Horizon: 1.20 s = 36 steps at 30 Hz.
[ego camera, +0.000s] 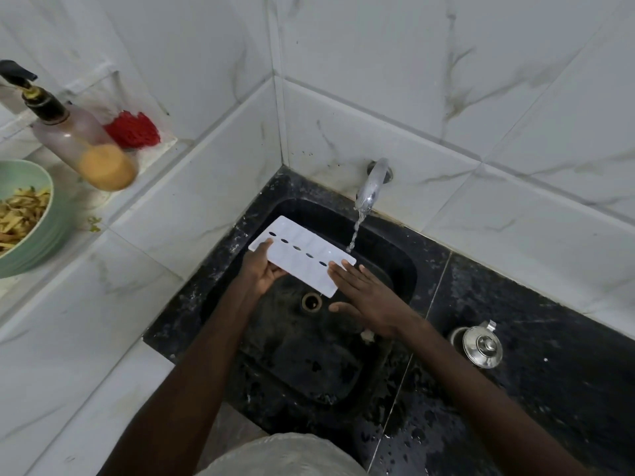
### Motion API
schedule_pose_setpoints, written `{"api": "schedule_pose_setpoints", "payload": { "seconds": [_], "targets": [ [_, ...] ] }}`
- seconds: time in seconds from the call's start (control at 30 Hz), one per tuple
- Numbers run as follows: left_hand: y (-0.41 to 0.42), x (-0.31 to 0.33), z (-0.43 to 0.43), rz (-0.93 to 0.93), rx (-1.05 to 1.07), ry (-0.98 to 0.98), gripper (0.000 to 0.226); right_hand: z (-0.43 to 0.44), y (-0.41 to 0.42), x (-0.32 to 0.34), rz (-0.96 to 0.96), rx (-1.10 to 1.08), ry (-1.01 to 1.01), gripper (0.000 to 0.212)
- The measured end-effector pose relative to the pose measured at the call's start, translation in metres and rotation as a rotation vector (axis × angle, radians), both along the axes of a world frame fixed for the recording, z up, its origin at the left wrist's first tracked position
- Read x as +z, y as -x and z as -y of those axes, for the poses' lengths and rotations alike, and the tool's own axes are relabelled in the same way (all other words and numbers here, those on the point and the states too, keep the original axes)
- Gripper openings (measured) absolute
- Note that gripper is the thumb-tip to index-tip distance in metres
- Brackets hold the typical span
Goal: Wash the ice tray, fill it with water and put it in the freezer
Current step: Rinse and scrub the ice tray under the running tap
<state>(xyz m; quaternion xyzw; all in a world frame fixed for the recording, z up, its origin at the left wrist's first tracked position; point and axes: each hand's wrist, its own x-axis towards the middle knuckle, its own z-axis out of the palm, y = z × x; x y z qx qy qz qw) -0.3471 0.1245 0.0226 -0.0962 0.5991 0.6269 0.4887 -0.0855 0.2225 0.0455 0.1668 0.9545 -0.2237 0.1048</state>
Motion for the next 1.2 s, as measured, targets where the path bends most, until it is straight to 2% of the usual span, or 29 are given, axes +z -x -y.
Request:
{"api": "schedule_pose_setpoints", "payload": {
  "seconds": [0.17, 0.47, 0.63, 0.87, 0.97, 1.07, 1.2],
  "targets": [
    [-0.023, -0.004, -0.006, 0.039, -0.042, -0.027, 0.028, -0.001, 0.017, 0.005, -0.023, 0.002, -0.028, 0.079],
    [-0.001, -0.001, 0.002, 0.015, 0.017, 0.014, 0.036, 0.004, -0.001, 0.005, -0.037, 0.017, -0.039, 0.081],
    [-0.032, -0.003, -0.003, 0.096, -0.028, -0.024, 0.043, 0.002, 0.022, 0.009, -0.038, 0.004, -0.055, 0.091],
    [-0.017, 0.005, -0.002, 0.056, 0.064, -0.061, 0.037, -0.004, 0.005, 0.005, -0.066, -0.055, -0.054, 0.08],
    [-0.017, 0.003, 0.005, 0.079, 0.139, -0.076, 0.037, -0.002, -0.008, -0.005, -0.089, -0.269, 0.074, 0.076],
    [-0.042, 0.003, 0.009, 0.172, 0.145, -0.154, 0.036, 0.01, 0.002, -0.013, -0.262, -0.626, 0.371, 0.069],
    [-0.072, 0.008, 0.023, 0.279, 0.028, -0.312, 0.055, 0.011, 0.023, -0.022, -0.308, -1.062, 0.61, 0.063]
  ]
}}
